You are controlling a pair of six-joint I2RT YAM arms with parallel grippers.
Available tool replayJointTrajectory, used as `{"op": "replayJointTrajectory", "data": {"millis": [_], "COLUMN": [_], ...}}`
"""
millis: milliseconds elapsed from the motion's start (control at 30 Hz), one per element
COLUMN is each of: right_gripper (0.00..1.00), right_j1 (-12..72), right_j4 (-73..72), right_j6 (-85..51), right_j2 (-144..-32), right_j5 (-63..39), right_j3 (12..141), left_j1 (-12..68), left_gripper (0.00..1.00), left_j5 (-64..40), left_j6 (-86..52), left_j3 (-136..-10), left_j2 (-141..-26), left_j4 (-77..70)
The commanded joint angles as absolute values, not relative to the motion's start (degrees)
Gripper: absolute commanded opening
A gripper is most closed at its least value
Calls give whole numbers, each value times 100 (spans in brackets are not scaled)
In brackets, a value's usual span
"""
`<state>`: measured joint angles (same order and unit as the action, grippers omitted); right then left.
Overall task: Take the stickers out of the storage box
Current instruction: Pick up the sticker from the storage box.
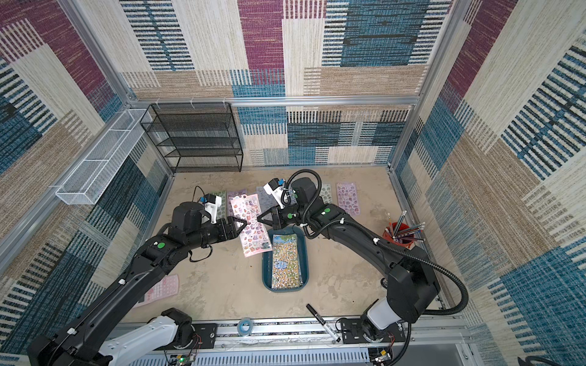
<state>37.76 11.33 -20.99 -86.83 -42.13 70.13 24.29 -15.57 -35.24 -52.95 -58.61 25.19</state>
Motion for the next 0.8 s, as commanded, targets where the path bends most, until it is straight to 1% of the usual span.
{"op": "replayJointTrajectory", "data": {"millis": [0,100,133,200,267,433,500,567,600,700,767], "right_gripper": [0,0,0,0,0,0,11,18,24,33,36], "right_j1": [3775,3774,3776,3776,3777,3772,3775,3778,3776,3774,3778], "right_j4": [731,721,712,681,677,686,692,740,774,901,1005], "right_j6": [-2243,-2257,-2268,-2293,-2289,-2255,-2243,-2195,-2164,-2029,-1924], "right_j2": [-8738,-8805,-8821,-8856,-8868,-8897,-8907,-8909,-8900,-8852,-8821], "right_j5": [-4650,-4675,-4679,-4706,-4694,-4588,-4540,-4441,-4364,-4092,-3868], "right_j3": [7086,7060,7046,7032,7036,7076,7102,7136,7168,7254,7324], "left_j1": [2358,2312,2290,2267,2246,2173,2135,2103,2085,2048,2012], "left_gripper": [64,31,22,8,0,0,0,0,0,0,0], "left_j5": [-1904,-2094,-2135,-2192,-2215,-2189,-2188,-2180,-2164,-2024,-1896], "left_j6": [-3454,-3489,-3494,-3480,-3434,-3296,-3230,-3154,-3093,-2900,-2760], "left_j3": [-5378,-5438,-5462,-5519,-5600,-5752,-5806,-5891,-5938,-6122,-6249], "left_j2": [-5940,-6007,-6041,-6106,-6143,-6170,-6178,-6194,-6203,-6203,-6196], "left_j4": [2218,2086,2088,2120,2204,2457,2575,2720,2817,3132,3376]}}
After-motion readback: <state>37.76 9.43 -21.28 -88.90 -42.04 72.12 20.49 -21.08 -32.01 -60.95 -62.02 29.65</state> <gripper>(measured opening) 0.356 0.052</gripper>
